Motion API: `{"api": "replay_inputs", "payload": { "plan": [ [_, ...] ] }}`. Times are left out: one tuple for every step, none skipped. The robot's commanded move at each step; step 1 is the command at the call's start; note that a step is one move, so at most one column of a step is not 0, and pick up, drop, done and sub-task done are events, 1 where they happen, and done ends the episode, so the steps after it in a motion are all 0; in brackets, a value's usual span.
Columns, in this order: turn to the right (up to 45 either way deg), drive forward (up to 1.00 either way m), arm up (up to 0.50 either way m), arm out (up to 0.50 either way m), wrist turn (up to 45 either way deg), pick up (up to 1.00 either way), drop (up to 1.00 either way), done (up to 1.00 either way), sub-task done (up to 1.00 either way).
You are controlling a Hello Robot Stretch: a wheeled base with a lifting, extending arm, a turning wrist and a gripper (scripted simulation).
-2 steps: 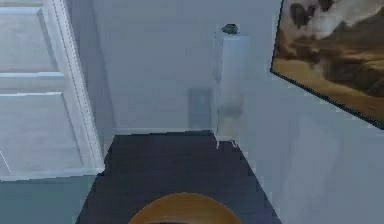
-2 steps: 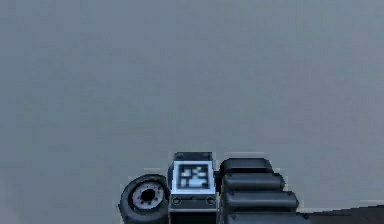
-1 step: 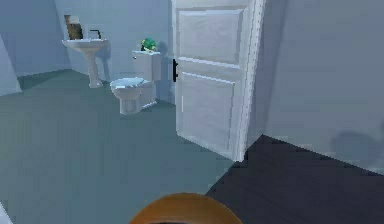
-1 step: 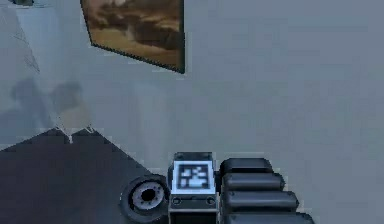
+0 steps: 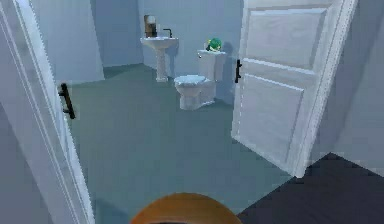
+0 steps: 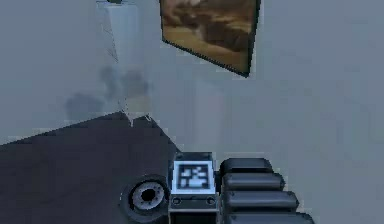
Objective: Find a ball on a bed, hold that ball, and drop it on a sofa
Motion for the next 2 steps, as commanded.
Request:
{"api": "replay_inputs", "payload": {
  "plan": [
    [0.0, 1.0, 0.0, 0.0, 0.0, 0.0, 0.0, 0.0, 0.0],
    [-6.0, 0.0, 0.0, 0.0, 0.0, 0.0, 0.0, 0.0, 0.0]
  ]
}}
